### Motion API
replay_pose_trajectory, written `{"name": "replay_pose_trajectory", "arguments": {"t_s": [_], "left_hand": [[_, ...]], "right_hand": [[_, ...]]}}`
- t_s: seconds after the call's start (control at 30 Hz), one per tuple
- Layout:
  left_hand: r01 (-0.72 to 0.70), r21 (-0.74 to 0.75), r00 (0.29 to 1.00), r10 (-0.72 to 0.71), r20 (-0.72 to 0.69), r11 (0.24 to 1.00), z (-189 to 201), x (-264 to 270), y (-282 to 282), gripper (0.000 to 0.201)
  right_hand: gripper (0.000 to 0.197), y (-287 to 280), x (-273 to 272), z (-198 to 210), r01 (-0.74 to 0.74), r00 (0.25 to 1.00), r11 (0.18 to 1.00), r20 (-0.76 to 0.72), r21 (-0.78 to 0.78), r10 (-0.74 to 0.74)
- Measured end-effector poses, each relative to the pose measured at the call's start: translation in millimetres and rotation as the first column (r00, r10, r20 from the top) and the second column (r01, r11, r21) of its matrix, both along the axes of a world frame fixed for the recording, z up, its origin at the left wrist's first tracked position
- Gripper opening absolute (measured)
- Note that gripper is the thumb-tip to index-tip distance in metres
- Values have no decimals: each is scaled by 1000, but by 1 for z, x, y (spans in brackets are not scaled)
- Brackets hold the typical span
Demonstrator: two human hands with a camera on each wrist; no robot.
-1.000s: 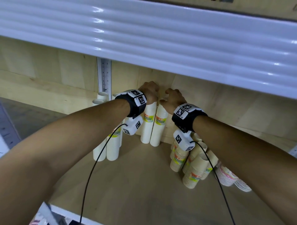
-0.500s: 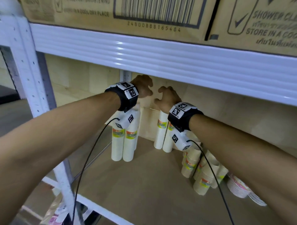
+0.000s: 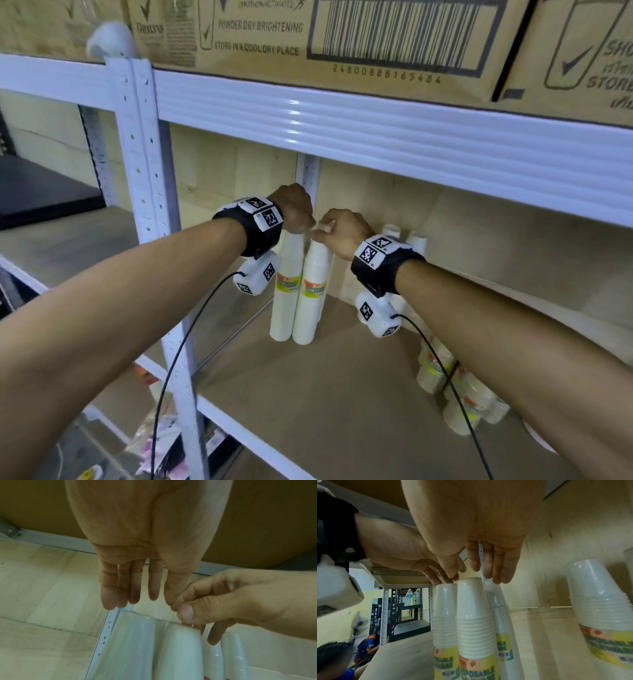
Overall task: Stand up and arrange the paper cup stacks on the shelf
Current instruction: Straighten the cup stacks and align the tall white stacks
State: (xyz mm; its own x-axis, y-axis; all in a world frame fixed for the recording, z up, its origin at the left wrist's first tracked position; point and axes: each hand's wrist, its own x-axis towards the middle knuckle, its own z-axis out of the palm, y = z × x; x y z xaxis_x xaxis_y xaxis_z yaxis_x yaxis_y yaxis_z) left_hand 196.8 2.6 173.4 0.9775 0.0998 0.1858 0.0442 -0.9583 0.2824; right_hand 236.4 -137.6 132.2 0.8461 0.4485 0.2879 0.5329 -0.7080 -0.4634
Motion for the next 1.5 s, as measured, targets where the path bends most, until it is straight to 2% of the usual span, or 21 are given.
{"name": "replay_pose_trajectory", "arguments": {"t_s": [0.2,0.33,0.43,0.5,0.6,0.73,1.0,1.23,1.5], "left_hand": [[-10,8,993,10,-118,1000,-19,4,5,39],[-3,-17,994,1,-106,1000,-24,9,9,37],[-8,-37,995,4,-100,999,-24,9,12,10],[2,-22,991,-5,-130,1000,-22,8,13,8],[51,-4,988,-51,-149,999,-20,4,12,32],[63,-41,990,-68,-126,997,-18,0,10,41],[161,-112,978,-174,-116,981,-10,4,-6,42],[295,-88,951,-301,-69,952,-1,17,-43,43],[364,-57,931,-365,-6,930,-3,37,-81,42]], "right_hand": [[30,8,5,-10,-10,999,999,-46,-50,8],[27,9,6,-10,-9,999,999,-50,-37,7],[29,9,7,-9,-11,999,999,-54,-45,8],[30,8,6,-8,-17,999,998,-50,-53,14],[41,7,5,-7,-23,998,998,-67,-61,18],[44,2,0,-3,-24,997,998,-73,-66,19],[45,-28,-8,8,61,998,995,-24,-76,-63],[45,-70,-10,21,159,986,983,-40,-90,-163],[39,-110,-5,24,259,964,961,-35,-102,-263]]}}
